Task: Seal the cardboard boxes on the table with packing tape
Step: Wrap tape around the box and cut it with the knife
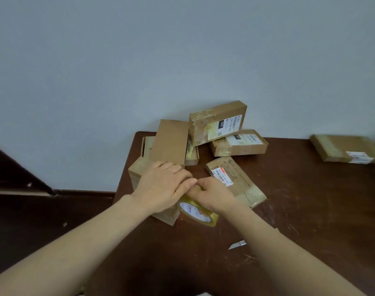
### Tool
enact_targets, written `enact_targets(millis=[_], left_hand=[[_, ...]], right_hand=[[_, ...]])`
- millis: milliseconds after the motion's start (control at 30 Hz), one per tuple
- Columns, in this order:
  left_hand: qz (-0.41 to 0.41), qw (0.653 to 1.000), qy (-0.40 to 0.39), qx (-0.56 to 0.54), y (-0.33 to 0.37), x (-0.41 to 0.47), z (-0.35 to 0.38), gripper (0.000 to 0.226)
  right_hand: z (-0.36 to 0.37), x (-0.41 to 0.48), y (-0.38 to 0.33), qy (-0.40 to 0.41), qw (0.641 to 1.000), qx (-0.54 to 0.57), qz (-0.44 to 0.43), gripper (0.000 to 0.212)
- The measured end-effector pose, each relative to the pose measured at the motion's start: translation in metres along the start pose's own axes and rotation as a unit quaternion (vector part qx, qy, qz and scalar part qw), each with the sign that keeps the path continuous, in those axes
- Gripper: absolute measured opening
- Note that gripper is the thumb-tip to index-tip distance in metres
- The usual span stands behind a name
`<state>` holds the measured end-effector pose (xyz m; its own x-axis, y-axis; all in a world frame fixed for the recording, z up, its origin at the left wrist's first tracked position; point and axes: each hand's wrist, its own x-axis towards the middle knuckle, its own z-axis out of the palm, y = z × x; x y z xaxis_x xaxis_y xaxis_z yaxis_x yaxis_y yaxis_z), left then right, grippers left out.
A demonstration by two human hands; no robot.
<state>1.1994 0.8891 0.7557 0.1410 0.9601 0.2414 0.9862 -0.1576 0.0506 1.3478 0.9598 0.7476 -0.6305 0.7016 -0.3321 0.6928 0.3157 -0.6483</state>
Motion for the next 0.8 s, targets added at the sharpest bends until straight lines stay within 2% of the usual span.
enact_targets(millis=[100, 200, 233, 333, 500, 533, 633, 667, 800], left_hand=[[-0.018, 0.994, 0.104, 0.005, 0.007, 0.0, 0.002, 0.051], [-0.117, 0.972, 0.14, -0.149, -0.006, 0.001, 0.002, 0.061], [-0.175, 0.946, 0.155, -0.225, -0.011, 0.0, 0.003, 0.06], [-0.32, 0.81, 0.185, -0.455, -0.015, -0.014, 0.019, 0.051], [-0.439, 0.694, 0.181, -0.541, -0.024, -0.043, 0.049, 0.052], [-0.466, 0.66, 0.173, -0.563, -0.029, -0.047, 0.053, 0.053], [-0.514, 0.521, 0.138, -0.668, -0.039, -0.056, 0.066, 0.064], [-0.52, 0.496, 0.147, -0.68, -0.039, -0.058, 0.07, 0.064], [-0.563, 0.449, 0.224, -0.657, -0.04, -0.052, 0.078, 0.049]], right_hand=[[-0.006, -0.006, -0.001, -0.039, 0.994, 0.097, 0.005, 0.04], [-0.032, -0.02, -0.008, -0.037, 0.955, 0.293, -0.013, 0.03], [-0.042, -0.023, -0.011, -0.034, 0.947, 0.316, -0.041, 0.031], [-0.053, -0.026, -0.028, -0.054, 0.945, 0.305, -0.102, 0.03], [-0.016, -0.006, -0.059, -0.072, 0.945, 0.315, -0.051, 0.031], [-0.008, 0.001, -0.066, -0.067, 0.954, 0.289, -0.044, 0.034], [0.014, 0.019, -0.084, -0.08, 0.977, 0.192, -0.037, 0.041], [0.02, 0.023, -0.088, -0.087, 0.98, 0.177, -0.037, 0.042], [0.029, 0.028, -0.09, -0.096, 0.974, 0.203, -0.033, 0.04]])
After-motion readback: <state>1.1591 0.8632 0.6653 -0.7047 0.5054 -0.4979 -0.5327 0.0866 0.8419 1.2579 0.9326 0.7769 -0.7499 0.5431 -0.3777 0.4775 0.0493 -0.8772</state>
